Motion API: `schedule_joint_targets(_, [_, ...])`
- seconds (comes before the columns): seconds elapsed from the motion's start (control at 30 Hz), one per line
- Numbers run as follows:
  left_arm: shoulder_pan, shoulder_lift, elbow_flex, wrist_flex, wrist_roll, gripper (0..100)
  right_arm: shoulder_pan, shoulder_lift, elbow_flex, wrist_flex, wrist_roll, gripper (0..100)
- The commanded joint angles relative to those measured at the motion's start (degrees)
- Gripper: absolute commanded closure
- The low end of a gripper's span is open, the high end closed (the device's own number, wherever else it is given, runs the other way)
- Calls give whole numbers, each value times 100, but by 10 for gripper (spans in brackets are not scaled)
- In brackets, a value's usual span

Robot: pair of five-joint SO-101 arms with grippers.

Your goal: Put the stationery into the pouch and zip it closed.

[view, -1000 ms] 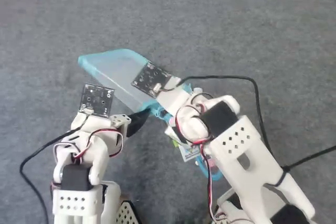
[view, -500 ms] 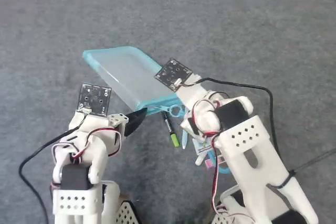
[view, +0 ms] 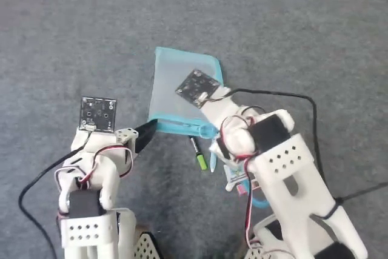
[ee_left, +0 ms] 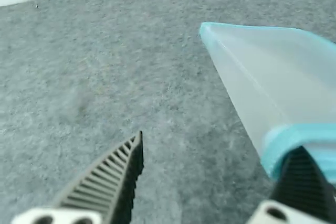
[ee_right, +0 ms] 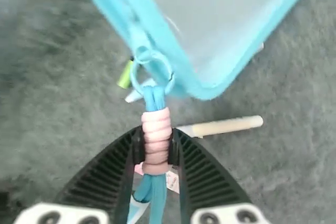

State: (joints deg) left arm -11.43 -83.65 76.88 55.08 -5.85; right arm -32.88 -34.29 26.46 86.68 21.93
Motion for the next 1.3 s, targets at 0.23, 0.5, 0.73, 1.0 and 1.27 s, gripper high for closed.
schedule_joint_targets(0.23, [457, -44, 48, -220, 88, 614, -1402, -391, -897, 620, -132, 991])
schedule_joint_targets(0.5, [501, -44, 426, -782, 88, 660, -1411, -1552, -1116, 1226, 70, 991])
schedule_joint_targets(0.73, [1064, -53, 497, -659, 70, 796, -1402, -1429, -1099, 1297, 79, 991])
schedule_joint_targets(1.0, [976, -88, 462, -659, 105, 989, -1358, -1411, -862, 1235, 88, 991])
schedule_joint_targets(1.27, [273, -53, 242, -624, 651, 991, -84, -1402, -62, 488, 255, 990])
